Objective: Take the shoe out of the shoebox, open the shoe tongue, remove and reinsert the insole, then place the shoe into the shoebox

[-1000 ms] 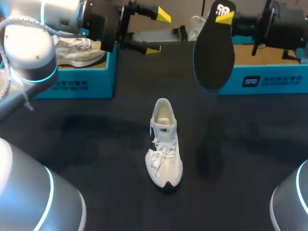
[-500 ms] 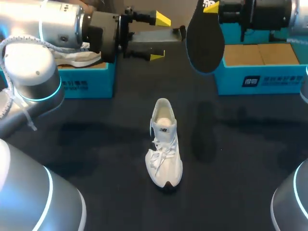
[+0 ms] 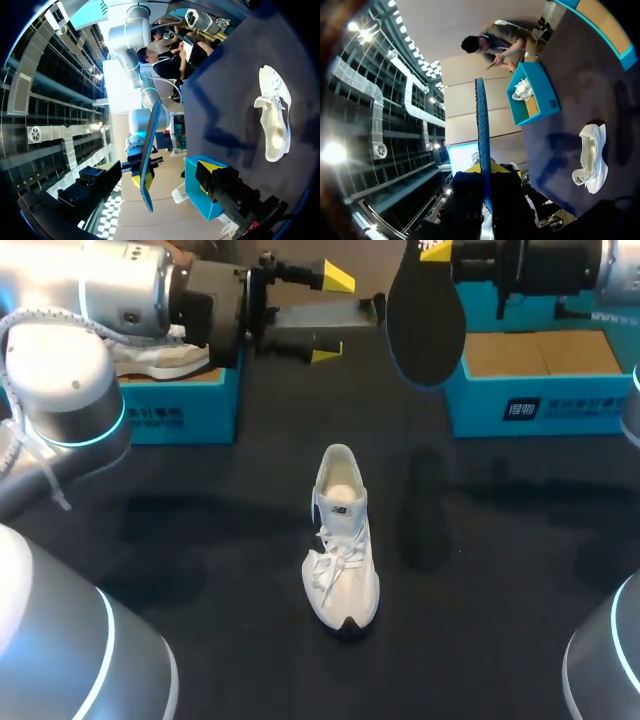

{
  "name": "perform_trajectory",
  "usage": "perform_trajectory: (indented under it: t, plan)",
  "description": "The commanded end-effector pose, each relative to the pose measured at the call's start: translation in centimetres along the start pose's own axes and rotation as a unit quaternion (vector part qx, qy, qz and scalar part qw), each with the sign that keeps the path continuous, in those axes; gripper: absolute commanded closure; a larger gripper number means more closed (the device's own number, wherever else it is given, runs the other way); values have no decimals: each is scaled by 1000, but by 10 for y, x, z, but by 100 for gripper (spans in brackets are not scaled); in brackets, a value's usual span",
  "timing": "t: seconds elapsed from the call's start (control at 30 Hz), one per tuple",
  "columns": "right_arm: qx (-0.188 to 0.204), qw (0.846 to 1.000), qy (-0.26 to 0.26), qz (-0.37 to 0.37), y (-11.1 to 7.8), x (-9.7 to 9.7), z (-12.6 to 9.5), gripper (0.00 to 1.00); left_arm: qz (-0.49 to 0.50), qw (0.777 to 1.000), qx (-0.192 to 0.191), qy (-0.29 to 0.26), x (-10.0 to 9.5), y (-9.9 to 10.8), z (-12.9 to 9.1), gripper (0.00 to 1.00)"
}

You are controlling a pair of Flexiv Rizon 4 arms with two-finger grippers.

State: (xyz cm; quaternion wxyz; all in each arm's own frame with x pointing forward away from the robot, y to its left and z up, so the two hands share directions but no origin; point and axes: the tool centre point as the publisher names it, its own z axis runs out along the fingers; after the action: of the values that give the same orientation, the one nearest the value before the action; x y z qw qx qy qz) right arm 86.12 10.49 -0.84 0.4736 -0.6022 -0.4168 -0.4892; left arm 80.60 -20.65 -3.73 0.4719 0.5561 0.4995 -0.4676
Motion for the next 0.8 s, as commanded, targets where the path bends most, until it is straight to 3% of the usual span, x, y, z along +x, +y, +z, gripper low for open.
perform_trajectory:
  t: [0.03,0.7,0.8]
  plan:
    - [-12,1000,17,2,-4,-7,12,100,2,1000,-4,-31,7,1,9,0]
    - [22,998,24,47,-27,-26,61,100,38,997,-6,-60,10,2,37,0]
    - [19,998,25,49,-28,-28,61,100,41,997,-4,-60,10,0,38,11]
